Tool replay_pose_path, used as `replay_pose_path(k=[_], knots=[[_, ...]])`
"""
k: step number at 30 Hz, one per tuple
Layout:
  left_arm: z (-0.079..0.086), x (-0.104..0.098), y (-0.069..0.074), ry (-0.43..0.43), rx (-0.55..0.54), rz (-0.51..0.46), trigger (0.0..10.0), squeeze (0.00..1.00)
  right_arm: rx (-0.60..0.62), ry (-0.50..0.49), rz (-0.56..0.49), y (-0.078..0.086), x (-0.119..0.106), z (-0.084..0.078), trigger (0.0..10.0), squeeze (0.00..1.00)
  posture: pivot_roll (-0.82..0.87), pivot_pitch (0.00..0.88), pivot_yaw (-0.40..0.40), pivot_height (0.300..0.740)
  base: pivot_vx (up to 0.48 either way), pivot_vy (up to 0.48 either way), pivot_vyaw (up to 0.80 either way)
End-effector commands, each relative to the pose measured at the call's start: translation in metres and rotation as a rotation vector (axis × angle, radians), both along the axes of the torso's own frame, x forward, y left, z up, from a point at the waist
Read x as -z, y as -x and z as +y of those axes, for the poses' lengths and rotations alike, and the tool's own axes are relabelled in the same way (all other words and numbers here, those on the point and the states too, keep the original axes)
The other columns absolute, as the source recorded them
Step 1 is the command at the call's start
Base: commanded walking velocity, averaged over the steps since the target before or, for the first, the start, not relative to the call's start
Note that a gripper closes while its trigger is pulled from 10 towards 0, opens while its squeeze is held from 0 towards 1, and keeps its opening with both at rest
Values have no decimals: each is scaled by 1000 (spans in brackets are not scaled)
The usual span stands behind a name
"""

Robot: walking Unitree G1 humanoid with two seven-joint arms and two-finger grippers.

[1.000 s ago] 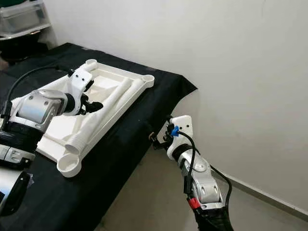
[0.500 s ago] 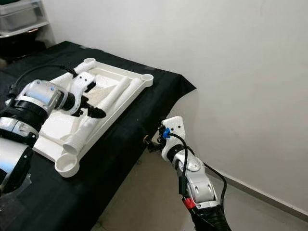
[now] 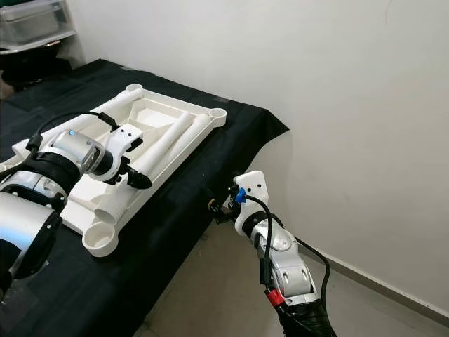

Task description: Building children table

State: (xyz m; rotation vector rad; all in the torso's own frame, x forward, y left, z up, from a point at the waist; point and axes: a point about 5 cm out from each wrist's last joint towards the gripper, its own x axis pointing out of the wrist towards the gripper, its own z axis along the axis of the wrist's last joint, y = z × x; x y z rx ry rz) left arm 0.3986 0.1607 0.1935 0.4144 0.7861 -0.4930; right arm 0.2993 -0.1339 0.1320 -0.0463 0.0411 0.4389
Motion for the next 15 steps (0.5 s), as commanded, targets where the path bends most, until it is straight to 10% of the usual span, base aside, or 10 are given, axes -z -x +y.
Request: replay_pose_path(k=[1, 3, 4, 6, 8, 15], knots=[[1, 11, 3, 11, -13, 38, 10000, 0, 13, 14, 8, 2, 1, -4, 10000, 0, -82, 0, -18, 740, 0, 0, 0], [0, 12, 4, 11, -14, 43, 10000, 0, 13, 14, 7, 2, 1, -5, 10000, 0, -86, 0, -16, 740, 0, 0, 0], [1, 14, 4, 8, -16, 47, 3961, 0, 16, 14, 7, 2, 1, -5, 10000, 0, -86, 0, -17, 740, 0, 0, 0], [1, 15, 4, 6, -18, 47, 3725, 0, 16, 15, 7, 2, 1, -5, 10000, 0, -86, 0, -17, 740, 0, 0, 0], [2, 17, 4, 1, -20, 46, 118, 0, 15, 16, 8, 2, 1, -5, 10000, 0, -85, 0, -18, 740, 0, 0, 0], [9, 24, 6, -32, -42, 49, 0, 0, 11, 16, 12, 3, 2, -4, 10000, 0, -83, 0, -18, 740, 0, 0, 0]])
